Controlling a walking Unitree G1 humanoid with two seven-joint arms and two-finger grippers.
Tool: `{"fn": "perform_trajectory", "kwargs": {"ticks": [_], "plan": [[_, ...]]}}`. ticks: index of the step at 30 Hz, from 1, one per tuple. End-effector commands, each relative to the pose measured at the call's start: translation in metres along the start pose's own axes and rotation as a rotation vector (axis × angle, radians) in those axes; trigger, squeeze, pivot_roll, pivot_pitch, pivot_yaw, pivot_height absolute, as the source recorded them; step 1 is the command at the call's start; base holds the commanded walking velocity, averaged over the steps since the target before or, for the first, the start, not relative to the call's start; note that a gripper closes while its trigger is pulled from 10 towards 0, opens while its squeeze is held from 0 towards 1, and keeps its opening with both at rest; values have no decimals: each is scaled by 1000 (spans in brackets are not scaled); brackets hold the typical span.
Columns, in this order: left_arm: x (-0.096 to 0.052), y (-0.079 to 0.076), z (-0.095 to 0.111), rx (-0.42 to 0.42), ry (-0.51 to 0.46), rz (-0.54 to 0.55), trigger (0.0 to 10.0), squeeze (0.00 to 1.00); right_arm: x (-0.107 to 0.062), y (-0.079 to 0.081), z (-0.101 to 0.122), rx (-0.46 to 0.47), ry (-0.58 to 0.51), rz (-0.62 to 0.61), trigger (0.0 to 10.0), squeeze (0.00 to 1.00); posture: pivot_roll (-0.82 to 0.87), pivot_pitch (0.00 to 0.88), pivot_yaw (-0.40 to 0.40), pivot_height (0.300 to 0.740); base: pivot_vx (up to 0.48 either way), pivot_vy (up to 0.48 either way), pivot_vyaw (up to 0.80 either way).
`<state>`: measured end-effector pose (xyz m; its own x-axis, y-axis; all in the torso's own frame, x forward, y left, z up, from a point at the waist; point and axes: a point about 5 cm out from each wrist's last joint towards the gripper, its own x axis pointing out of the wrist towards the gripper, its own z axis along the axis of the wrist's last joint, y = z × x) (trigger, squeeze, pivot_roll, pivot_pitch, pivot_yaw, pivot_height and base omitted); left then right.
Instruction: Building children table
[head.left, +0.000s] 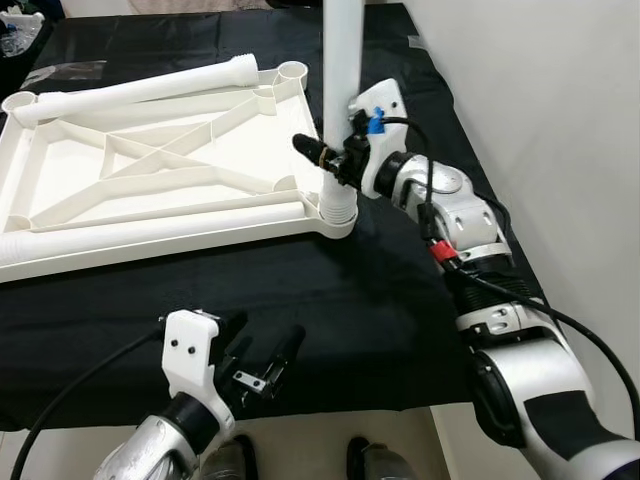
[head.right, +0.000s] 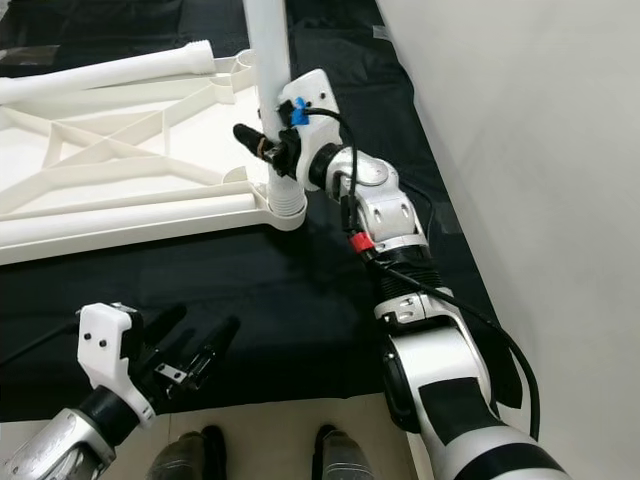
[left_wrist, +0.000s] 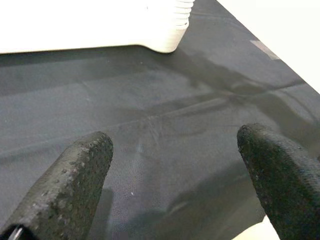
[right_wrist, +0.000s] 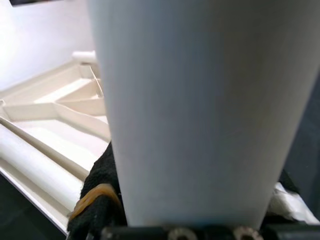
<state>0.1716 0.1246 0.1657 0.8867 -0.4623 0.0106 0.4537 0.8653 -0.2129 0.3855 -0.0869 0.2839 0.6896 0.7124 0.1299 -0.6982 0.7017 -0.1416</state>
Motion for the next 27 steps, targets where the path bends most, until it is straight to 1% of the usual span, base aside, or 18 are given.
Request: {"fn": "perform_trajectory", "kwargs": {"ticks": [1,2,3,5,7,8,10,11,12,13,14,18,20,22,23,24,25,27], "plan": [[-3,-2,0,3,2,9,10000,0,0,4,-8,50,-4,53,10000,0,72,345,-22,740,0,0,0],[-5,-4,1,3,0,13,10000,0,-2,7,-6,75,-45,99,10000,0,77,351,-19,740,0,0,0],[-5,-4,1,3,0,13,10000,0,-2,7,-6,75,-45,99,10000,0,77,351,-19,740,0,0,0],[-8,-5,2,2,-1,16,10000,0,-4,13,-3,106,-105,192,10000,0,82,357,-18,740,0,0,0],[-8,-5,2,2,-1,16,10000,0,-4,13,-3,106,-105,192,10000,0,82,357,-18,740,0,0,0],[-11,-8,3,2,-1,17,10000,0,-6,18,-1,82,-137,286,10000,0,98,375,-13,740,0,0,0],[-11,-8,3,2,-1,17,10000,0,-6,18,-1,82,-137,286,10000,0,98,375,-13,740,0,0,0],[-13,-8,4,2,-1,18,10000,0,-7,21,1,64,-153,337,10000,0,101,376,-13,740,0,0,0],[-13,-8,4,2,-1,18,10000,0,-7,21,1,64,-153,337,10000,0,101,376,-13,740,0,0,0],[-15,-10,5,2,-1,19,10000,0,-7,23,3,44,-165,380,10000,0,111,389,-12,740,0,0,0],[-16,-11,5,1,0,20,10000,0,-8,24,5,-1,-159,431,10000,0,116,395,-11,740,0,0,0],[-20,-13,6,-2,5,21,10000,0,-7,24,9,-67,-145,504,10000,0,125,407,-12,740,0,0,0],[-21,-14,7,-3,6,21,10000,0,-7,24,11,-74,-146,512,10000,0,125,407,-12,740,0,0,0],[-23,-15,7,-6,8,21,10000,0,-3,17,18,-107,-148,478,10000,0,127,412,-14,740,0,0,0],[-23,-15,7,-6,8,21,10000,0,-3,17,18,-107,-148,478,10000,0,127,412,-14,740,0,0,0],[-23,-16,7,-7,8,21,10000,0,-1,10,22,-137,-144,423,10000,0,126,414,-15,740,0,0,0],[-24,-16,7,-9,9,22,10000,0,1,0,30,-147,-165,331,10000,0,125,415,-17,740,0,0,0],[-24,-16,7,-11,10,24,10000,0,2,-10,39,-149,-194,235,10000,0,125,415,-17,740,0,0,0]]}}
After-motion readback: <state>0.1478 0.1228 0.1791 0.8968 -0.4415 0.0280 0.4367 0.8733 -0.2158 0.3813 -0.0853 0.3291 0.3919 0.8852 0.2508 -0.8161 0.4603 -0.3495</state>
